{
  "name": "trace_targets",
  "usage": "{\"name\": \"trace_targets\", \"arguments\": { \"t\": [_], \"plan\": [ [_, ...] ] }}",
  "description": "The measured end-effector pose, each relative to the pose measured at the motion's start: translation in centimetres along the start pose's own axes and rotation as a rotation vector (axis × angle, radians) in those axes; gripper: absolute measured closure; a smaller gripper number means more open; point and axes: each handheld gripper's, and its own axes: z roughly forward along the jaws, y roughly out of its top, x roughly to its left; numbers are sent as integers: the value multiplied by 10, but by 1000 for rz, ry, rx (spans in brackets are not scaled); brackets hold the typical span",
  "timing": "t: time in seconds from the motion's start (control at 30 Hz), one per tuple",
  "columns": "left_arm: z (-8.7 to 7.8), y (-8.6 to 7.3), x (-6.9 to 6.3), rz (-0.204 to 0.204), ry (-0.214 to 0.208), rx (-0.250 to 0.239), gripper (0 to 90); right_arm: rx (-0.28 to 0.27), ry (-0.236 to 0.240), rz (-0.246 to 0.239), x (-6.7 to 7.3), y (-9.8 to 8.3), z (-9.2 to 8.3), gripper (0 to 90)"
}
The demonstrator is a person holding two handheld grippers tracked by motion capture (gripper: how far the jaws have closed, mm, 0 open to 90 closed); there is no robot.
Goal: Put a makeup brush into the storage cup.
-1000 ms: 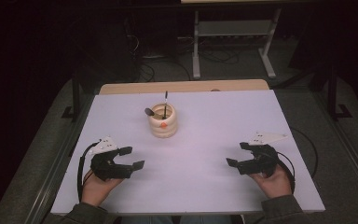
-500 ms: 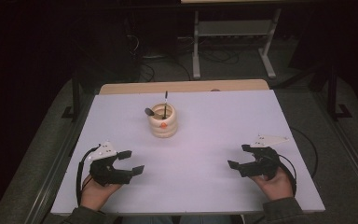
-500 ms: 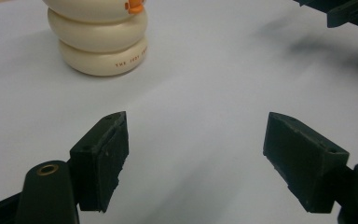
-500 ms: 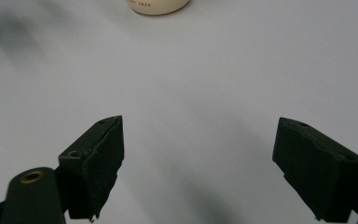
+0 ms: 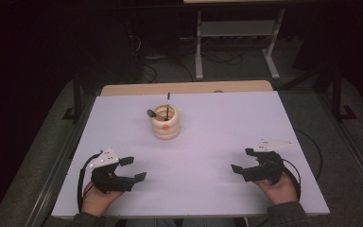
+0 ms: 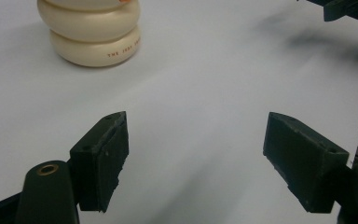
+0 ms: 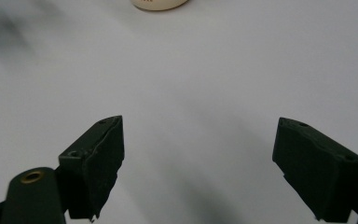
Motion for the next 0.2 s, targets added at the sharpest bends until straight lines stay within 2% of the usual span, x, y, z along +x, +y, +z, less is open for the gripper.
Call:
{"name": "trace_targets", "arguments": {
  "t": [0.2],
  "plan": [
    [1, -1, -3, 9, -2, 7, 219, 6, -7, -10, 2, 0, 2, 156]
  ]
}}
